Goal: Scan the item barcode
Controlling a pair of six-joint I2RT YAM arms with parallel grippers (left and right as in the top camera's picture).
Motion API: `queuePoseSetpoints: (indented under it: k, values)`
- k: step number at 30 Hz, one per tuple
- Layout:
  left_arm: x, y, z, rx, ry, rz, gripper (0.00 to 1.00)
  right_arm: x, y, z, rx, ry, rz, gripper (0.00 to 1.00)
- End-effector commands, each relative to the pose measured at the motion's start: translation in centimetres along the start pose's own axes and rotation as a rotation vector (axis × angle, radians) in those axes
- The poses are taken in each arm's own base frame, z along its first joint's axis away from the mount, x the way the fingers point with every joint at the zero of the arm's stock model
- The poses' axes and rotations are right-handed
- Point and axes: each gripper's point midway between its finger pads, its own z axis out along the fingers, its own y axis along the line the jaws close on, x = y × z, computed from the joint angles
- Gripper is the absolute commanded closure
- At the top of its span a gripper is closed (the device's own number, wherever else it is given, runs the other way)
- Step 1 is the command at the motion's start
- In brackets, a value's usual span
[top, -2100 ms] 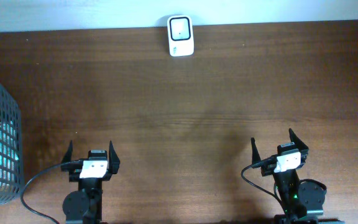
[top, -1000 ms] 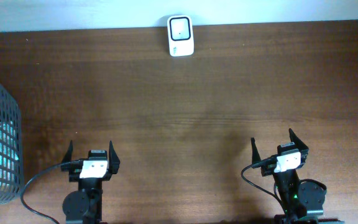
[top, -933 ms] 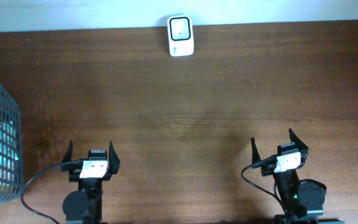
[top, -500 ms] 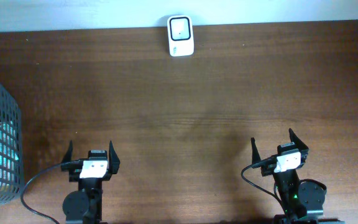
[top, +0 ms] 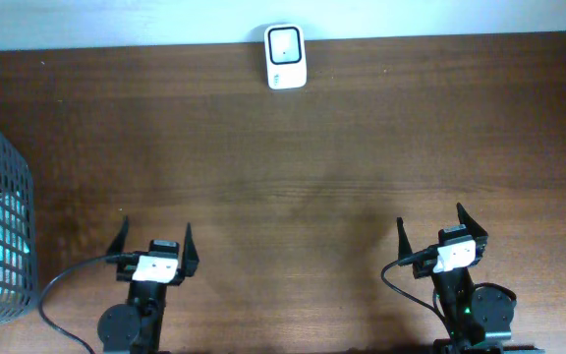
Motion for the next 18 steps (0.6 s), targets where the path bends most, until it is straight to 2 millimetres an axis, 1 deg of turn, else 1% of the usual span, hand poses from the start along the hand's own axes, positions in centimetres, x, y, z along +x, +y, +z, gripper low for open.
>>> queuePoseSetpoints:
  k: [1,3,4,6,8,11,12,17,18]
  values:
    - [-0.7,-1.6,-0.1,0.098,-0.035,-0.086,0.01,0.1,0.4,0.0,-0.016,0.000,0.007,0.02]
    - [-1.3,-1.8,-0.1,0.119,-0.035,-0.097,0.01,0.1,0.4,0.0,-0.016,0.000,0.007,0.02]
    - [-2.0,-1.8,0.0,0.133,-0.034,-0.099,0.01,0.1,0.4,0.0,-0.016,0.000,0.007,0.02]
    - [-4.7,-1.3,0.3,0.163,-0.030,-0.113,0.01,0.1,0.4,0.0,-0.016,0.000,0.007,0.02]
    - [-7.4,-0.7,1.2,0.197,-0.009,-0.118,0.01,0.1,0.4,0.0,-0.016,0.000,0.007,0.02]
    - [-10.5,0.0,3.6,0.249,0.057,-0.132,0.01,0.2,0.4,0.0,-0.016,0.000,0.007,0.02]
    - [-11.8,0.2,4.8,0.279,0.095,-0.141,0.01,0.2,0.4,0.0,-0.016,0.000,0.007,0.02]
    - [-14.5,1.6,10.2,0.351,0.338,-0.186,0.01,0.2,0.4,0.0,-0.016,0.002,0.007,0.02]
    - [-14.9,1.7,10.8,0.360,0.365,-0.192,0.01,0.2,0.4,0.0,-0.016,0.003,0.007,0.02]
